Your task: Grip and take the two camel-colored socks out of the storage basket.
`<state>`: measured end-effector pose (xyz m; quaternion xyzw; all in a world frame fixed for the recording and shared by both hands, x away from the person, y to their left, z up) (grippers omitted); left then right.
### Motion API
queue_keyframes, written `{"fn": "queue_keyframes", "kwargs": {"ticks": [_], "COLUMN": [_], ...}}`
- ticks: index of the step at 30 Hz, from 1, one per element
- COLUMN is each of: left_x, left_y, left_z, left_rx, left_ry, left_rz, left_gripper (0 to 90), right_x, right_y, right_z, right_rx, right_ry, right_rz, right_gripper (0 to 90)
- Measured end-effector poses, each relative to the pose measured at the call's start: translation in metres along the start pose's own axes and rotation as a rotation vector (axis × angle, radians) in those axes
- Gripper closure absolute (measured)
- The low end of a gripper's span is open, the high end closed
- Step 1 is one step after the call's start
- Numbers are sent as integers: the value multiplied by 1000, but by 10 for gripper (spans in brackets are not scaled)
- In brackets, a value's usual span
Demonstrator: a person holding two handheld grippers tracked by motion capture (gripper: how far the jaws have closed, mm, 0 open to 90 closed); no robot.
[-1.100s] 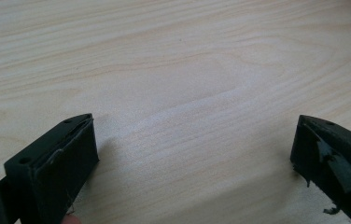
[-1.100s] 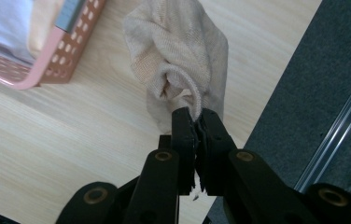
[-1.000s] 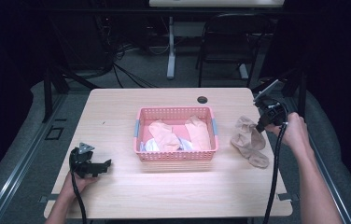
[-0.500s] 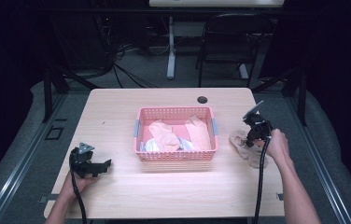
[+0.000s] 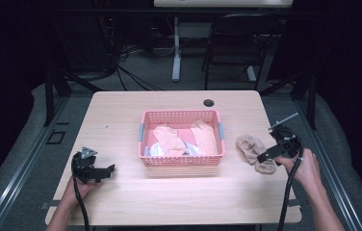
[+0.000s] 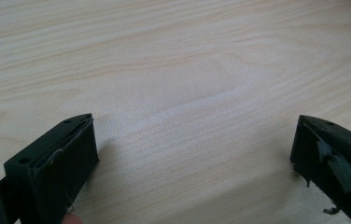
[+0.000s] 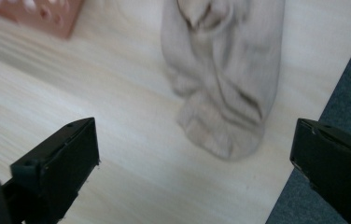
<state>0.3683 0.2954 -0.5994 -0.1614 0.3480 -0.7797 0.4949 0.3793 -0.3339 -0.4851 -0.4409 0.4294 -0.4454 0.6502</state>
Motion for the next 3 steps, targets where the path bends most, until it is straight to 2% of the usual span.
{"fn": "queue_keyframes", "kwargs": {"ticks": [2,3], "left_x": [0,0], "left_y": [0,0], "left_z": [0,0], "left_rx": [-1,-1], "left_ry": [-1,1], "left_rz": [-1,-2], "left_gripper": [3,3], "right_x": [5,5], "right_y": [13,19], "right_z": [-13,-16], "right_rx": [-44,-43], "right_ry": [4,22], "right_rz": [4,2], "right_gripper": [0,0]}}
Point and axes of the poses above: each handheld gripper's, and its own axes: y roughly forward along the jaws, z roughly out of its top, x roughly to its right, the point moved 1 cm from there along y, roughly forward along the jaws, and after that the axes turned 8 degrees about y, right-handed, at the moved point
